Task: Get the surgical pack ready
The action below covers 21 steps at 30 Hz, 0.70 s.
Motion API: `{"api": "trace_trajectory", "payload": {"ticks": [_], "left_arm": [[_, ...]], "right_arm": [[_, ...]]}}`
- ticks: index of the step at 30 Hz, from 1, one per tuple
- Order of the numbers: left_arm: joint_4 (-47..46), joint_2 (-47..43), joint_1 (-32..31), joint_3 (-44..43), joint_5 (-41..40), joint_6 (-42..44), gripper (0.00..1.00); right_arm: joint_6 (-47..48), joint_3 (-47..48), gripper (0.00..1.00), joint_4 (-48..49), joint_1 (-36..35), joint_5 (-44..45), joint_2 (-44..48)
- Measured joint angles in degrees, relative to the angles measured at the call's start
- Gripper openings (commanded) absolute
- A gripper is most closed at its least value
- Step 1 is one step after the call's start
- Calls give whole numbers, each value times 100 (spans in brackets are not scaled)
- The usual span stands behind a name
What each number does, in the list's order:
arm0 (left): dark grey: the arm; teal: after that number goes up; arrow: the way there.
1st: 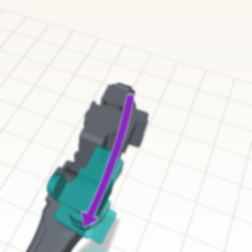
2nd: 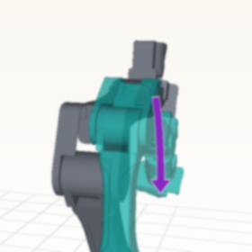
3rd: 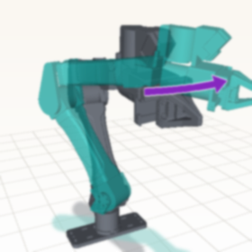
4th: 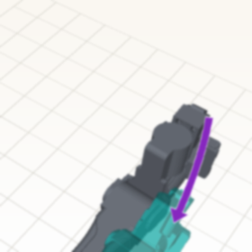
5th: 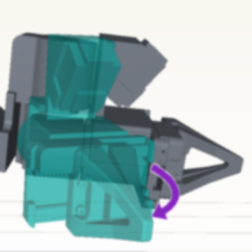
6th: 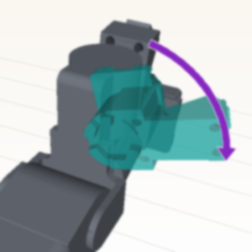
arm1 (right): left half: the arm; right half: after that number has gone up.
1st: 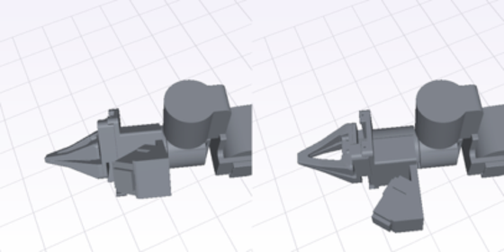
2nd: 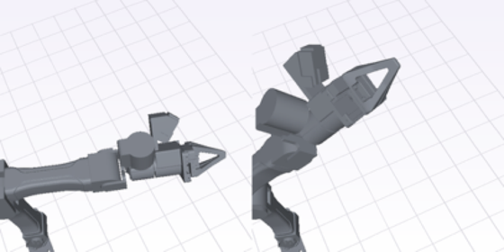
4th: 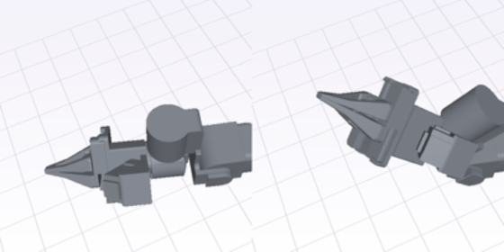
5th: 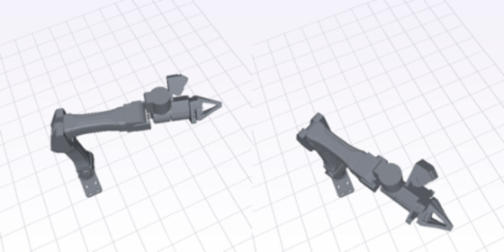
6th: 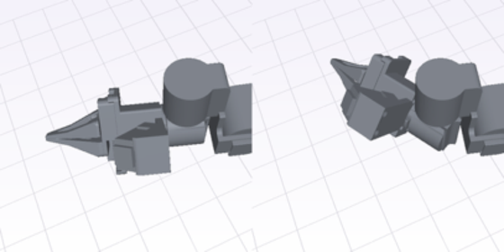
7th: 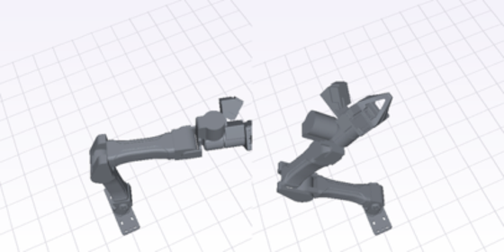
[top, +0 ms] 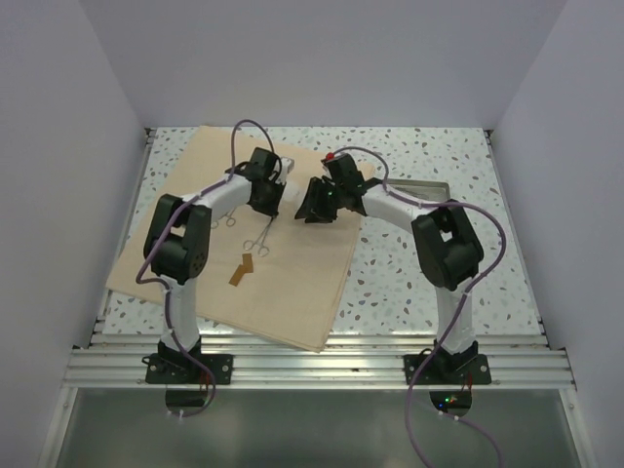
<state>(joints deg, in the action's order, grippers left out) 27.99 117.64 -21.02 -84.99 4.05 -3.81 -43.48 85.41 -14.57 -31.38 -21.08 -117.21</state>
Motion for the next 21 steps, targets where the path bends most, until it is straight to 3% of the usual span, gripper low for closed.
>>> {"api": "trace_trajectory", "payload": {"ticks": [8,21], "left_arm": [[131,-297,140,59,267,-111,0],[136,-433,225,240,627,-205,0]], "right_arm": [[-256,-114,54,1021,-468,-63,-448],[-745,-168,51,2310,-636,-98,-1067]]}}
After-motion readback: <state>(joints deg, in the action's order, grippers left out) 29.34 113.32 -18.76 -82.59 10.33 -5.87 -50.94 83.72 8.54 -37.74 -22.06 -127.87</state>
